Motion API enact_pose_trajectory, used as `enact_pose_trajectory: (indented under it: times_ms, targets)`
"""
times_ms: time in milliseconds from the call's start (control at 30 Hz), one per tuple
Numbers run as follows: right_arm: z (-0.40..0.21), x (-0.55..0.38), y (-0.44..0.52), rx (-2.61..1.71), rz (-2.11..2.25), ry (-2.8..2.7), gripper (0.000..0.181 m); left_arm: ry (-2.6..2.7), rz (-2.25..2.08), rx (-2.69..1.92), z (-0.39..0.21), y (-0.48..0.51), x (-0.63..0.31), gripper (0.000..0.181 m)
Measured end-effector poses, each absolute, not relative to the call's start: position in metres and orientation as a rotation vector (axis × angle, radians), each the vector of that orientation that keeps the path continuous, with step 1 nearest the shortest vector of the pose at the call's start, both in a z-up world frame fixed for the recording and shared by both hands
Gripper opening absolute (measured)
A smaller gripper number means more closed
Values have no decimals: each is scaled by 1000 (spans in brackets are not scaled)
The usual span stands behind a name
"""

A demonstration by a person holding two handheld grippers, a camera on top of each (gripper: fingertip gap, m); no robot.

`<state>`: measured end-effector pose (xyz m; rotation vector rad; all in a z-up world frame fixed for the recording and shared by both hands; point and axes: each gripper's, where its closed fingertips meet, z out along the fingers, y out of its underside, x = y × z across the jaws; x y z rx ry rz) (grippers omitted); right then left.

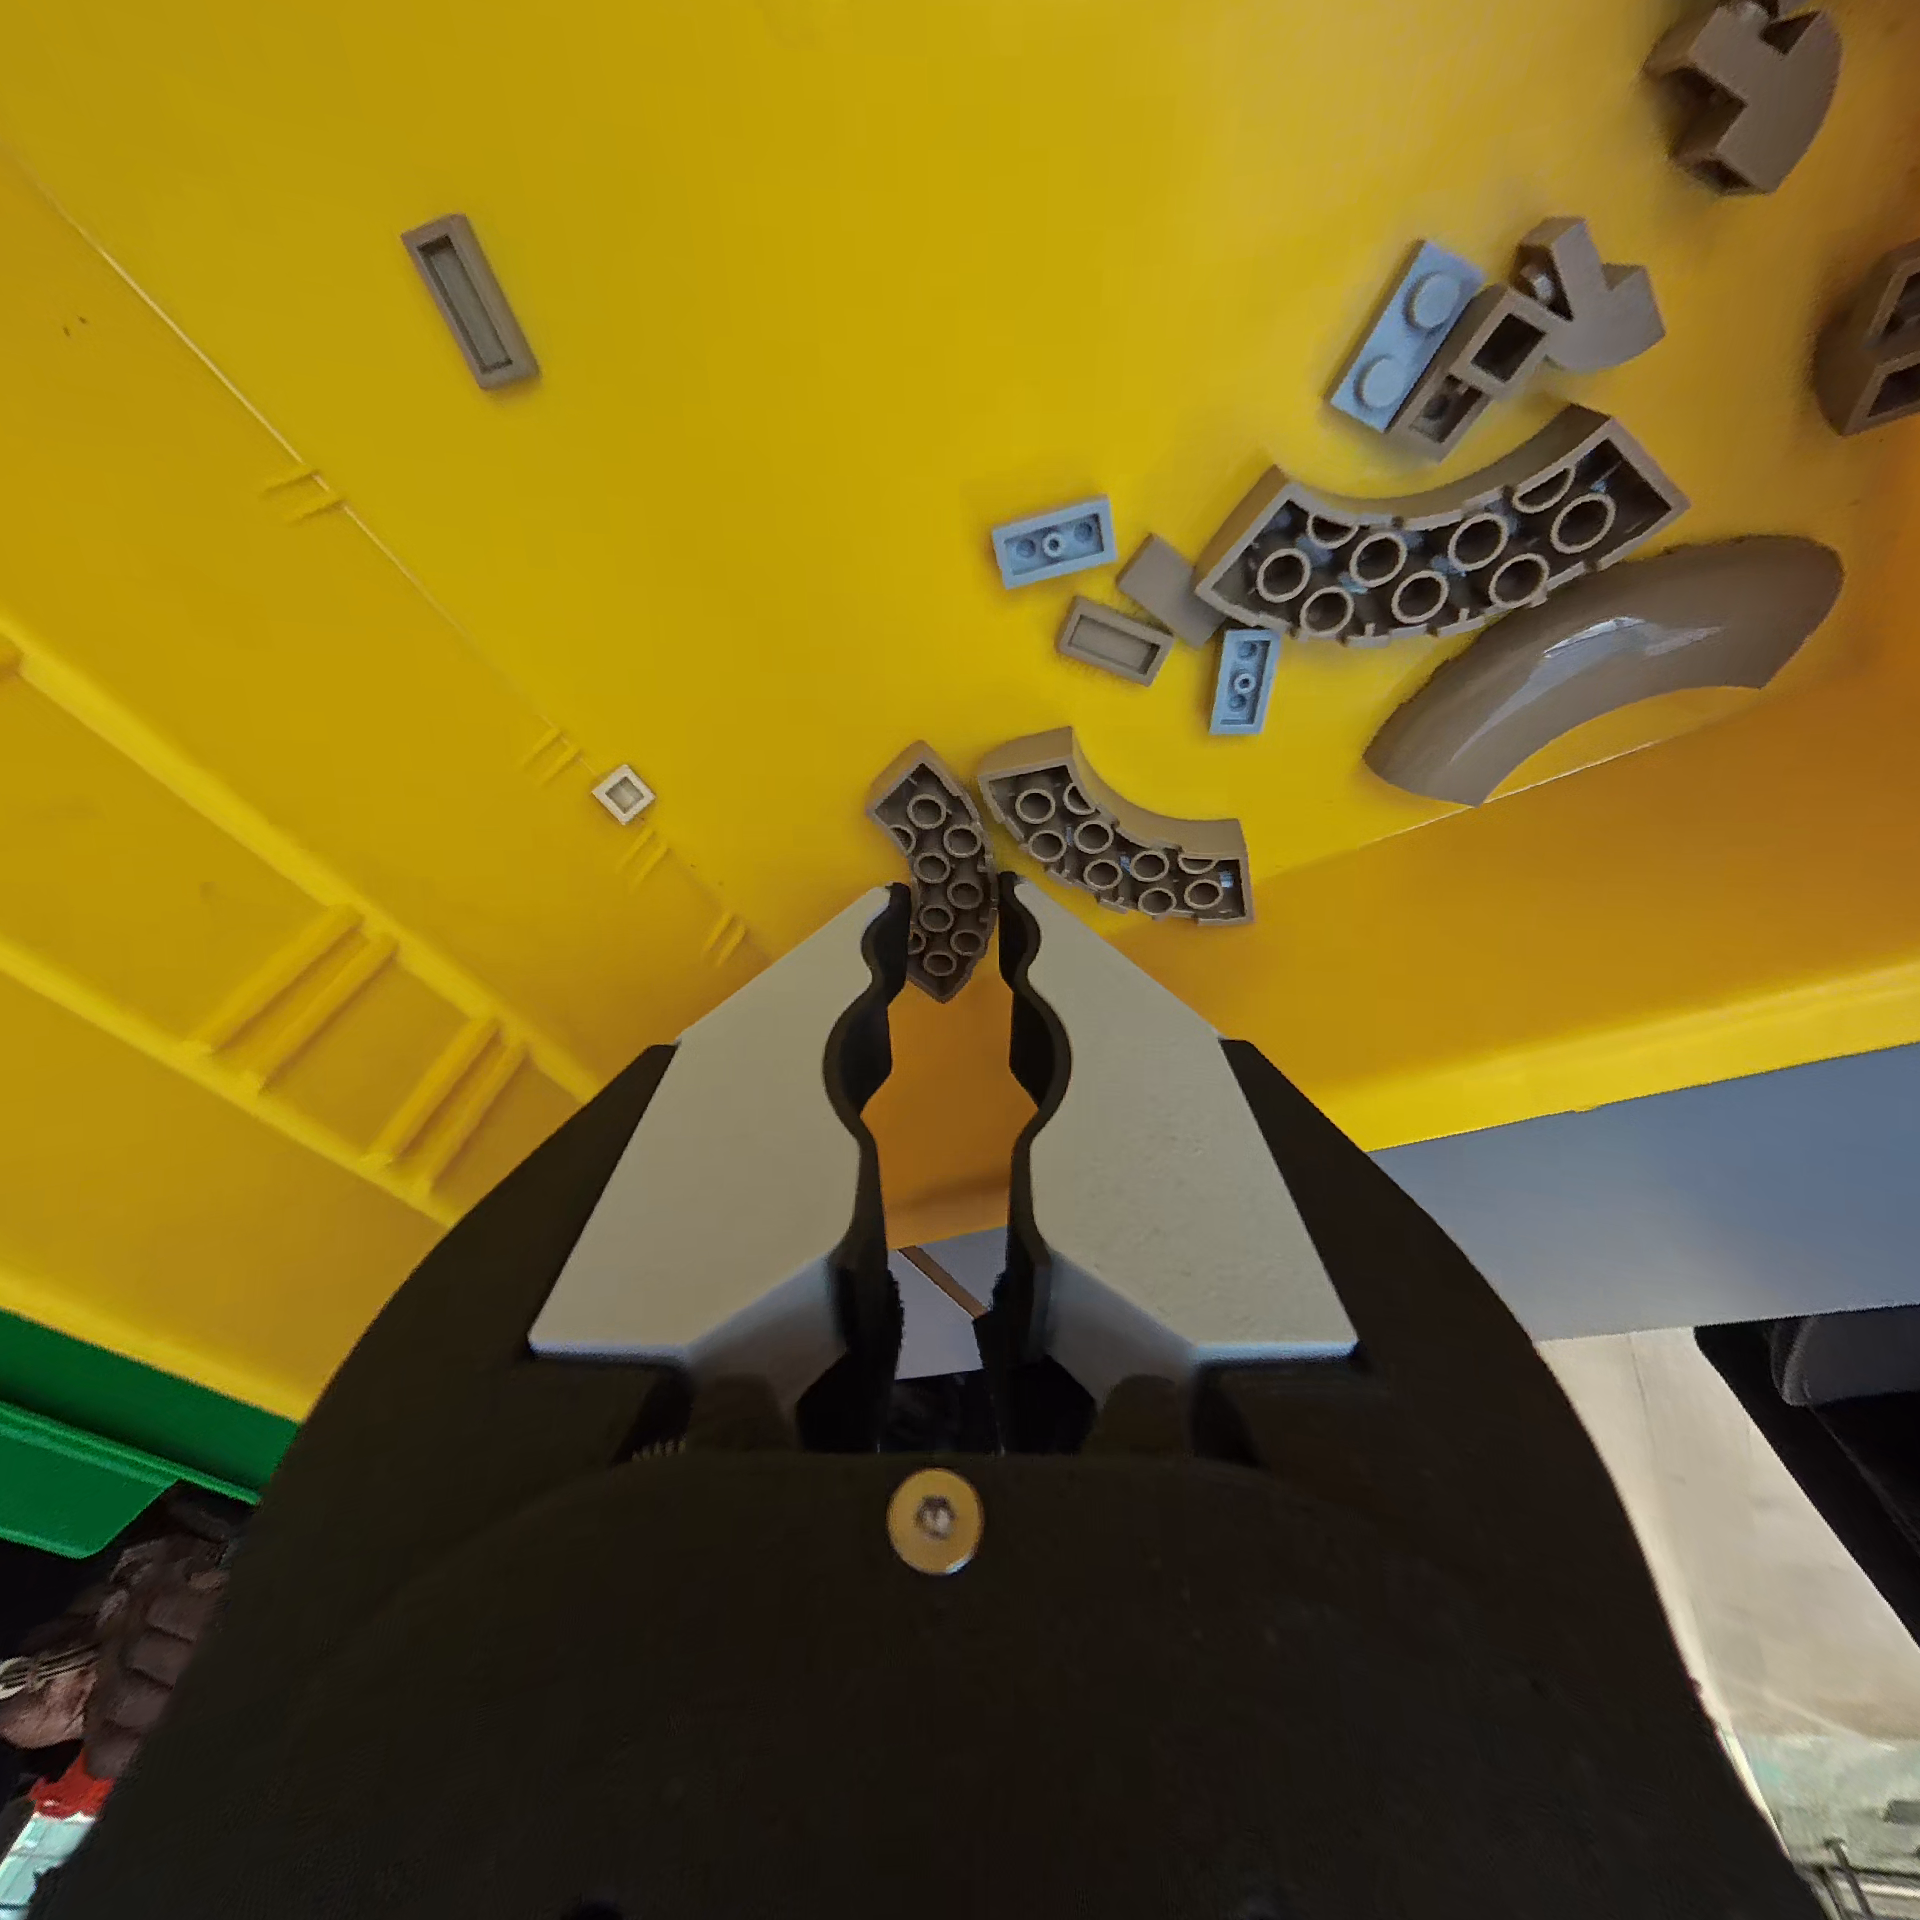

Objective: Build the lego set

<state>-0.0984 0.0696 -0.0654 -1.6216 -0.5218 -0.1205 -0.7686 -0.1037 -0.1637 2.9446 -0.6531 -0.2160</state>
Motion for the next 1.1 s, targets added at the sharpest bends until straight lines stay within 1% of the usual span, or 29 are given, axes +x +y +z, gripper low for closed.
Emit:
enact_pose_trajectory:
  times_ms: [300, 533, 667, 800, 1100]
  targets:
    - [-65, -99, 70, -1620, -131, -527, 82, -776, -459, 3044, -149, -87, -772, 14]
    - [-65, -99, 70, -1616, -128, -530, 82, -801, -697, 3195, -121, -58, -769, 14]
    - [-64, -100, 70, -1614, -122, -531, 82, -805, -752, 3219, -115, -51, -767, 14]
    - [-64, -101, 69, -1613, -112, -530, 82, -796, -691, 3223, -118, -51, -762, 14]
    - [-68, -101, 72, -1627, -111, -536, 82, -691, -311, 3314, -131, -52, -735, 14]
